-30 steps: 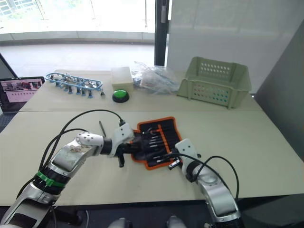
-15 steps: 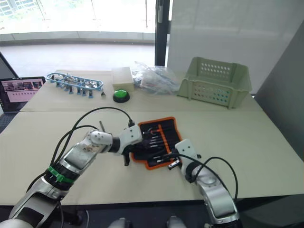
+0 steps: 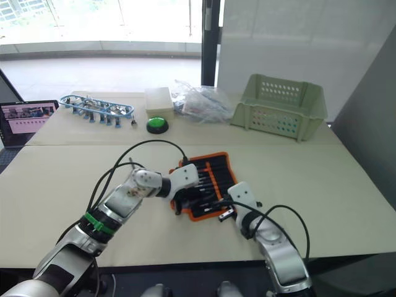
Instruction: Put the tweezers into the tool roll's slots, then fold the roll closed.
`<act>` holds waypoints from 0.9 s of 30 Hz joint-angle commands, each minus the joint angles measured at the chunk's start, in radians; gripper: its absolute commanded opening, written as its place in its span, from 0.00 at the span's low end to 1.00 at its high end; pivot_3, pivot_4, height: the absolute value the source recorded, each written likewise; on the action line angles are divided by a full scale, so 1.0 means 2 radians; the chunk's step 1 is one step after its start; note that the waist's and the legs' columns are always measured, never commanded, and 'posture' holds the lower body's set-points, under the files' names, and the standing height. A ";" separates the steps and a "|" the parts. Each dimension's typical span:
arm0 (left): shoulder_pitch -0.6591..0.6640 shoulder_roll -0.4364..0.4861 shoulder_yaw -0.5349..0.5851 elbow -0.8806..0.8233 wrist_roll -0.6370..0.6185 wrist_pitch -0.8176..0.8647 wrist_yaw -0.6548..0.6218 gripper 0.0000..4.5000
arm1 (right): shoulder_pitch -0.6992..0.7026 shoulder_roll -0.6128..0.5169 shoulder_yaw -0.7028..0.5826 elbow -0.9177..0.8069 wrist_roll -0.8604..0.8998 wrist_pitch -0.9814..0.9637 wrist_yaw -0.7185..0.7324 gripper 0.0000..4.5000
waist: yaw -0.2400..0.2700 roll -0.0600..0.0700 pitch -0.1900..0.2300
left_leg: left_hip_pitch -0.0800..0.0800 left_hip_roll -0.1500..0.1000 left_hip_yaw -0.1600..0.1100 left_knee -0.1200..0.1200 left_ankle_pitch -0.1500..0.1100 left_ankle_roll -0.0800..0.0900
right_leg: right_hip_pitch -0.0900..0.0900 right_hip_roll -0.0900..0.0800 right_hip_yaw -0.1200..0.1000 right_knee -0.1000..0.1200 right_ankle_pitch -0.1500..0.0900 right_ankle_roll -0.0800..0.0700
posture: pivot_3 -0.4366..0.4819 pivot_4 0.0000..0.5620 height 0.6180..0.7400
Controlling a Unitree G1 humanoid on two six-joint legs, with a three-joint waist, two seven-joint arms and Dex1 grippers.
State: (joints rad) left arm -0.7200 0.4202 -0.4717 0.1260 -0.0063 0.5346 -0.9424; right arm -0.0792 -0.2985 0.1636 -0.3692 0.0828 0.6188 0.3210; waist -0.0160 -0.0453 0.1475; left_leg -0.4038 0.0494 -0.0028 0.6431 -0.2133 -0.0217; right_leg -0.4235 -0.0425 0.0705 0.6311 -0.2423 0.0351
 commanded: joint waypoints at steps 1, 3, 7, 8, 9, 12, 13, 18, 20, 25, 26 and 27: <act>-0.020 0.007 0.031 -0.009 -0.014 0.004 -0.013 0.00 | 0.014 0.002 0.009 0.008 0.000 0.028 0.000 0.00 | -0.001 0.000 0.000 | 0.000 0.000 0.000 0.000 0.000 0.000 | 0.000 0.000 0.000 0.000 0.000 0.000 | 0.48 0.27 0.87; -0.026 0.027 0.063 -0.014 -0.037 0.014 -0.033 0.00 | 0.013 0.005 0.011 0.009 -0.001 0.027 -0.001 0.00 | -0.002 0.000 0.000 | 0.000 0.000 0.000 0.000 0.000 0.000 | 0.000 0.000 0.000 0.000 0.000 0.000 | 0.48 0.27 0.87; -0.028 0.052 0.108 -0.015 -0.085 0.040 -0.068 0.25 | 0.011 0.009 0.013 0.012 -0.002 0.027 -0.003 0.00 | -0.004 0.000 0.000 | 0.000 0.000 0.000 0.000 0.000 0.000 | 0.000 0.000 0.000 0.001 0.000 0.000 | 0.48 0.27 0.87; -0.026 0.060 0.116 -0.014 -0.093 0.036 -0.078 0.33 | 0.010 0.010 0.014 0.013 -0.002 0.026 -0.003 0.00 | -0.004 0.000 0.000 | 0.000 0.000 0.000 0.000 0.000 0.000 | 0.000 0.000 0.000 0.001 0.000 0.000 | 0.48 0.27 0.87; -0.022 0.067 0.125 -0.008 -0.097 0.024 -0.084 0.39 | 0.010 0.011 0.014 0.013 -0.002 0.026 -0.003 0.00 | -0.004 0.000 0.000 | 0.000 0.000 0.000 0.000 0.000 0.000 | 0.000 0.000 0.000 0.001 0.000 0.000 | 0.48 0.27 0.87; -0.014 0.071 0.135 0.009 -0.092 -0.007 -0.080 0.62 | 0.010 0.013 0.016 0.014 -0.003 0.025 -0.004 0.00 | -0.003 0.000 0.000 | 0.001 0.000 0.000 0.000 0.000 0.000 | 0.000 0.000 0.000 0.001 0.000 0.000 | 0.48 0.27 0.87; -0.010 0.071 0.134 0.013 -0.091 -0.021 -0.084 0.69 | 0.009 0.013 0.016 0.015 -0.003 0.024 -0.004 0.00 | -0.003 0.000 0.000 | 0.001 0.000 0.000 0.000 0.000 0.000 | 0.001 0.000 0.000 0.001 0.000 0.000 | 0.48 0.27 0.87; 0.008 0.051 0.117 0.035 -0.081 -0.070 -0.088 0.69 | 0.005 0.016 0.018 0.021 -0.003 0.021 -0.005 0.00 | -0.003 0.000 0.000 | 0.001 0.000 0.000 0.000 0.000 0.000 | 0.001 0.000 0.000 0.001 0.000 0.000 | 0.48 0.27 0.87; 0.015 0.044 0.107 0.037 -0.071 -0.076 -0.086 0.69 | 0.005 0.016 0.017 0.021 -0.003 0.021 -0.004 0.00 | -0.004 0.000 0.000 | 0.001 0.000 0.000 0.001 0.000 0.000 | 0.001 0.000 0.000 0.001 0.000 0.000 | 0.48 0.27 0.87; 0.030 0.036 0.096 0.057 -0.056 -0.090 -0.080 0.69 | 0.008 0.017 0.016 0.018 -0.004 0.023 -0.005 0.00 | -0.005 0.000 0.000 | 0.001 0.000 0.000 0.001 0.000 0.000 | 0.001 0.000 0.000 0.002 0.000 0.000 | 0.48 0.27 0.87; 0.032 0.037 0.092 0.062 -0.052 -0.094 -0.081 0.69 | 0.008 0.018 0.016 0.017 -0.005 0.023 -0.006 0.00 | -0.005 0.000 0.000 | 0.001 0.000 0.000 0.001 0.000 0.000 | 0.000 0.000 0.000 0.002 0.000 0.000 | 0.48 0.27 0.87; 0.034 0.038 0.090 0.065 -0.050 -0.095 -0.084 0.69 | 0.009 0.018 0.016 0.016 -0.005 0.023 -0.006 0.00 | -0.004 0.000 0.000 | 0.001 0.000 0.000 0.001 0.000 0.000 | 0.000 0.000 0.000 0.002 0.000 0.000 | 0.48 0.27 0.87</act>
State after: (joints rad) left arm -0.6500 0.4889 -0.2910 0.2564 -0.1158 0.3709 -1.1066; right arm -0.0902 -0.2641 0.1711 -0.3619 0.0713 0.6210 0.3026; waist -0.0250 -0.0453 0.1474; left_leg -0.4010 0.0496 -0.0029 0.6445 -0.2132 -0.0216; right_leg -0.4226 -0.0418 0.0711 0.6362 -0.2422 0.0345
